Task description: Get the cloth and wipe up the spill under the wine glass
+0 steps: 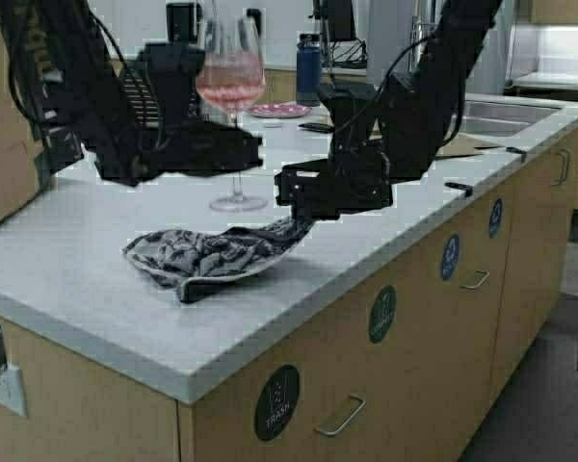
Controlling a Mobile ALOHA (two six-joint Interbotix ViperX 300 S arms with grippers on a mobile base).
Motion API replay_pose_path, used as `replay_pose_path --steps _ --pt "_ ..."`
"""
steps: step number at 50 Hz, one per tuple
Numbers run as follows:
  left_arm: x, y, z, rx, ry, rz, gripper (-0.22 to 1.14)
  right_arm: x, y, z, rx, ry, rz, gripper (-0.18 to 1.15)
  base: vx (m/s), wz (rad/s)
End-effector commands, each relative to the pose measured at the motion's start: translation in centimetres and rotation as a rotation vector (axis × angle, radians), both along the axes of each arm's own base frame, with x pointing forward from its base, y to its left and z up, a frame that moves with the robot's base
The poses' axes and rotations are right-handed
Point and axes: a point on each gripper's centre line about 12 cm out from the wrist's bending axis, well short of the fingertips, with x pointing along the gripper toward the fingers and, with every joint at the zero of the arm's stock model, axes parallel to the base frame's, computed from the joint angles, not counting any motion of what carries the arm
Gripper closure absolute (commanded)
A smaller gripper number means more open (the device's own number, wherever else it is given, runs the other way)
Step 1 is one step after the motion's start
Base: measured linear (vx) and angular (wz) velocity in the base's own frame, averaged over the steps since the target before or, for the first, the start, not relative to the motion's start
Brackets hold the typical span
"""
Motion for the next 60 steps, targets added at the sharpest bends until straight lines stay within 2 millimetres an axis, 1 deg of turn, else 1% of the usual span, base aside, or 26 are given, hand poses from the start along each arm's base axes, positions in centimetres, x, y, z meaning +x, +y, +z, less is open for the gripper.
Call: replay_pose_path --steps 1,8,11,14,19,25,30,31,34,36,40,44,49,54,60 --pt "1.3 -0.4 -1.2 -0.016 -0.025 0.004 0.82 0.5 0.1 2.9 0.032 -0.058 -0.004 0.90 0.00 0.00" --pt "1.4 0.0 -5.4 -0.016 -0.004 0.012 0.82 0.3 0.0 3.6 0.036 -0.066 -0.003 0.90 0.00 0.00" --pt "1.1 0.2 -6.1 -0.028 -0.017 0.012 0.81 0.4 -0.1 4.0 0.040 -0.073 -0.006 0.90 0.00 0.00" --pt "0.7 0.3 -6.1 -0.044 -0.038 0.009 0.81 0.5 -0.1 4.2 0.042 -0.078 -0.008 0.90 0.00 0.00" --pt "0.5 0.3 -4.5 -0.064 -0.077 0.008 0.80 0.8 -0.6 4.7 0.051 -0.087 -0.021 0.90 0.00 0.00" --pt "0.3 0.4 -1.5 -0.079 -0.118 0.004 0.80 1.7 -2.1 5.4 0.076 -0.104 -0.070 0.90 0.00 0.00" --pt "0.2 0.4 1.0 -0.093 -0.161 0.003 0.79 2.7 -4.6 6.3 0.126 -0.115 -0.173 0.90 0.00 0.00" --pt "0.2 0.4 1.4 -0.096 -0.168 0.003 0.79 3.0 -5.5 6.6 0.147 -0.118 -0.214 0.90 0.00 0.00" --pt "0.3 0.4 2.5 -0.101 -0.191 0.003 0.79 3.4 -7.4 7.4 0.194 -0.128 -0.297 0.90 0.00 0.00" --pt "0.4 0.3 3.1 -0.097 -0.211 0.004 0.79 3.7 -8.9 8.0 0.223 -0.138 -0.353 0.90 0.00 0.00" --pt "0.5 0.3 3.3 -0.083 -0.228 0.004 0.79 3.8 -11.5 9.4 0.271 -0.173 -0.440 0.90 0.00 0.00" --pt "0.6 0.3 2.8 -0.059 -0.231 0.007 0.79 3.6 -13.8 10.8 0.306 -0.212 -0.508 0.90 0.00 0.00" --pt "0.7 0.2 1.7 -0.034 -0.223 0.007 0.79 3.1 -15.6 12.1 0.331 -0.254 -0.550 0.90 0.00 0.00" --pt "0.7 0.2 0.0 -0.023 -0.196 0.010 0.79 2.7 -16.5 13.0 0.341 -0.285 -0.566 0.90 0.00 0.00" --pt "0.9 0.2 -1.8 -0.011 -0.167 0.009 0.79 2.3 -16.6 13.2 0.340 -0.299 -0.565 0.90 0.00 0.00"
